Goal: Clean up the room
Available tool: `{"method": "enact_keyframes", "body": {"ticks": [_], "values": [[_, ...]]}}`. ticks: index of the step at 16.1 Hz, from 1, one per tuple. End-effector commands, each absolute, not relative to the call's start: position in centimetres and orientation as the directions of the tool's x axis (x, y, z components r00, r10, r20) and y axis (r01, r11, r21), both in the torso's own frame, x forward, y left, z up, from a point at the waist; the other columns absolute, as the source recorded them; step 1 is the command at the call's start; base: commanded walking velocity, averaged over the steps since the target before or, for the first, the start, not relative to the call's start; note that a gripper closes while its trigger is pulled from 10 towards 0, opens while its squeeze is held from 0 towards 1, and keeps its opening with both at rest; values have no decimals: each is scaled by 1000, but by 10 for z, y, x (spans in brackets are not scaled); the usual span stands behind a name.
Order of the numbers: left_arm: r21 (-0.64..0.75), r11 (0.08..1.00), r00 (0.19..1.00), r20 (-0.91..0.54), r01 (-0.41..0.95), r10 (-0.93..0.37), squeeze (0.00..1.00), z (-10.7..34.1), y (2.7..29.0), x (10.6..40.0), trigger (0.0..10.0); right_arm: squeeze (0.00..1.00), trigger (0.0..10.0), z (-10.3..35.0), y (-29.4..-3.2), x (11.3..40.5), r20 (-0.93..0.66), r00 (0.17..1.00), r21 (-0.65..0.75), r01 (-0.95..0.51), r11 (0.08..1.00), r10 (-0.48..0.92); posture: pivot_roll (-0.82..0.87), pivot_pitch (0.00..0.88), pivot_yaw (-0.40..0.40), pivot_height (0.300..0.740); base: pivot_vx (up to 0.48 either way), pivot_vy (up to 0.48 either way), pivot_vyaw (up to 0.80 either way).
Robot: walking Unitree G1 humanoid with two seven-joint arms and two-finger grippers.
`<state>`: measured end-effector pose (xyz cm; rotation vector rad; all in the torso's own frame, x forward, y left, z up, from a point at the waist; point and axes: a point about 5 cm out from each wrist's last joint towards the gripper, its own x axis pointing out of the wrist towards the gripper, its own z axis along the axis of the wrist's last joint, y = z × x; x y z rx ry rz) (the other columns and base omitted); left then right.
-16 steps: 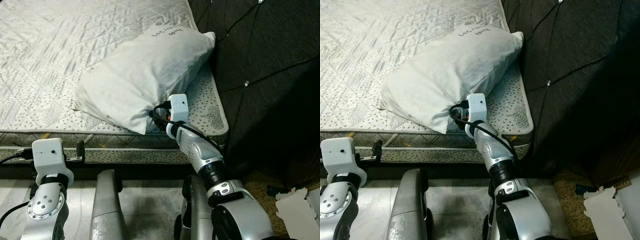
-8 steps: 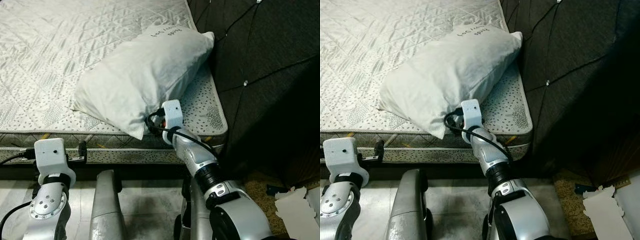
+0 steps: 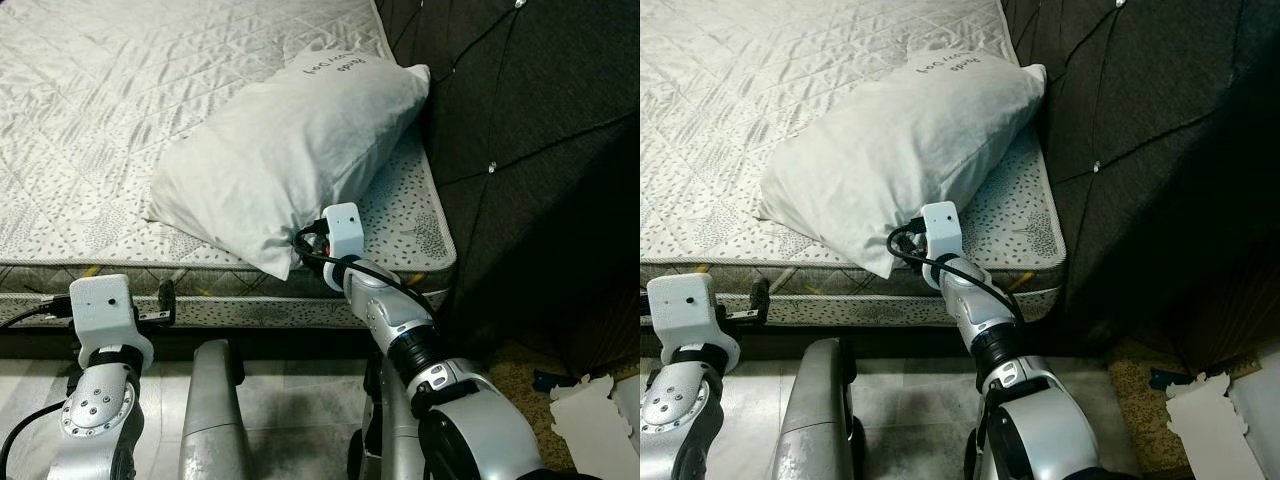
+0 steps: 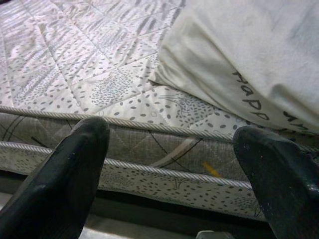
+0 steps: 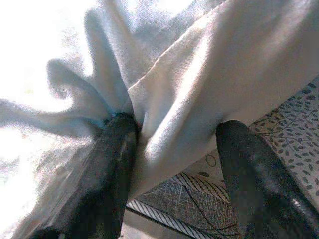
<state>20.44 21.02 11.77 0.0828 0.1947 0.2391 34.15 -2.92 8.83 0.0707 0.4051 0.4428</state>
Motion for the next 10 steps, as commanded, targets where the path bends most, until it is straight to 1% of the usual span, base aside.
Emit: {"method": "enact_keyframes", "body": {"ticks": [1,6,10], "values": [[109,965,951,-177,-238,254,0,120,210,205,10000,0,0,107,16,337,-321,791,223,-471,854,520,135,75,-61,547,0,0,0],[97,965,954,-154,-245,258,0,126,210,211,10000,0,0,113,14,344,-302,804,220,-463,859,511,135,58,-55,547,0,0,0],[94,964,957,-130,-248,259,0,131,213,220,10000,0,0,118,8,351,-288,821,211,-448,869,493,132,14,-48,547,0,0,0]]}}
